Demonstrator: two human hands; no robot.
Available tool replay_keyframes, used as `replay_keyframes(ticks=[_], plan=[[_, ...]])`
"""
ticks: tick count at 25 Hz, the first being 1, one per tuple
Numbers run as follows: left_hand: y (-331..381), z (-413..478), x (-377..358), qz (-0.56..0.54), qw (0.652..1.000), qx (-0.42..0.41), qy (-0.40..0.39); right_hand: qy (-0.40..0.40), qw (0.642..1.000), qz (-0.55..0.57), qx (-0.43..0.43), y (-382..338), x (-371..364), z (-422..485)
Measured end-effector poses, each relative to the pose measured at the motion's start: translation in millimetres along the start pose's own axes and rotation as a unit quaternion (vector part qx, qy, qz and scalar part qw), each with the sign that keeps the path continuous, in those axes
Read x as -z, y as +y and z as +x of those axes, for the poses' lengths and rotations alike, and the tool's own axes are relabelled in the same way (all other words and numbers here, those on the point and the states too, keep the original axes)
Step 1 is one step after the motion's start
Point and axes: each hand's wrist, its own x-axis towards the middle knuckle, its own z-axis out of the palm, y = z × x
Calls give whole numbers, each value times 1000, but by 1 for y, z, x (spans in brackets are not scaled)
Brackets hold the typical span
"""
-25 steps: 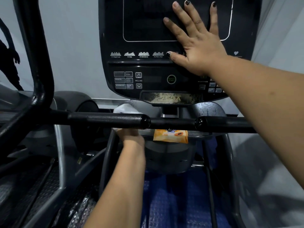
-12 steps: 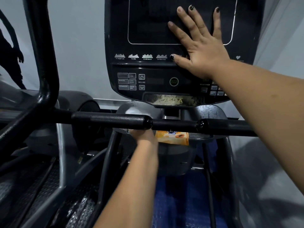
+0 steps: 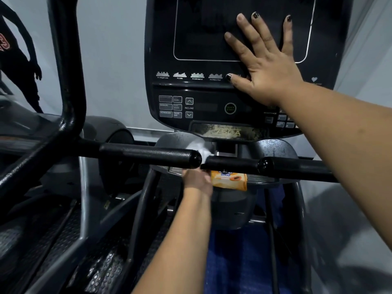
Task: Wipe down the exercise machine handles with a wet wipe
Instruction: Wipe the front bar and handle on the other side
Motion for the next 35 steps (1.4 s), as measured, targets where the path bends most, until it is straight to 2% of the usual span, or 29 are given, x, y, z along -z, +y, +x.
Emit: replay_keyframes(ticks=[2, 4, 6, 9, 11, 15, 17, 20, 24, 26, 28, 30, 33, 35], plan=[[-15, 10, 2, -17, 999, 39, 17, -1, 1000, 6, 0, 0, 0, 1], [-11, 10, 5, -55, 998, 15, 24, -4, 1000, 10, 0, 1, 1, 1], [18, 12, 18, -87, 996, -16, -30, -5, 1000, 5, 0, 2, 0, 0], [74, 26, 43, -49, 996, -54, -57, -10, 1000, 5, 0, 0, 0, 2], [101, 25, 52, -40, 990, -115, -66, -10, 1000, 5, -1, 0, 1, 2], [130, 25, 66, -7, 983, -180, -23, -12, 1000, 3, -6, 2, -1, 0], [140, 24, 73, 10, 977, -213, 27, -12, 1000, 7, -8, 1, -1, 0], [155, 20, 97, 160, 944, -279, 75, -10, 1000, 12, -11, 0, 0, 1], [172, 7, 125, 318, 864, -391, 12, -9, 1000, 7, -16, 0, -1, 0], [183, -7, 130, 376, 823, -425, 38, -12, 1000, 2, -16, 0, -2, 1], [191, -20, 133, 399, 797, -445, 85, -9, 1000, 0, -18, -1, -2, 1], [197, -29, 132, 398, 798, -442, 98, -6, 1000, -4, -19, 0, -3, 2], [200, -36, 129, 345, 833, -415, 120, -5, 1000, -6, -21, -1, -4, 1], [196, -36, 114, 310, 837, -433, 124, -3, 1000, -10, -21, -1, -4, 1]])
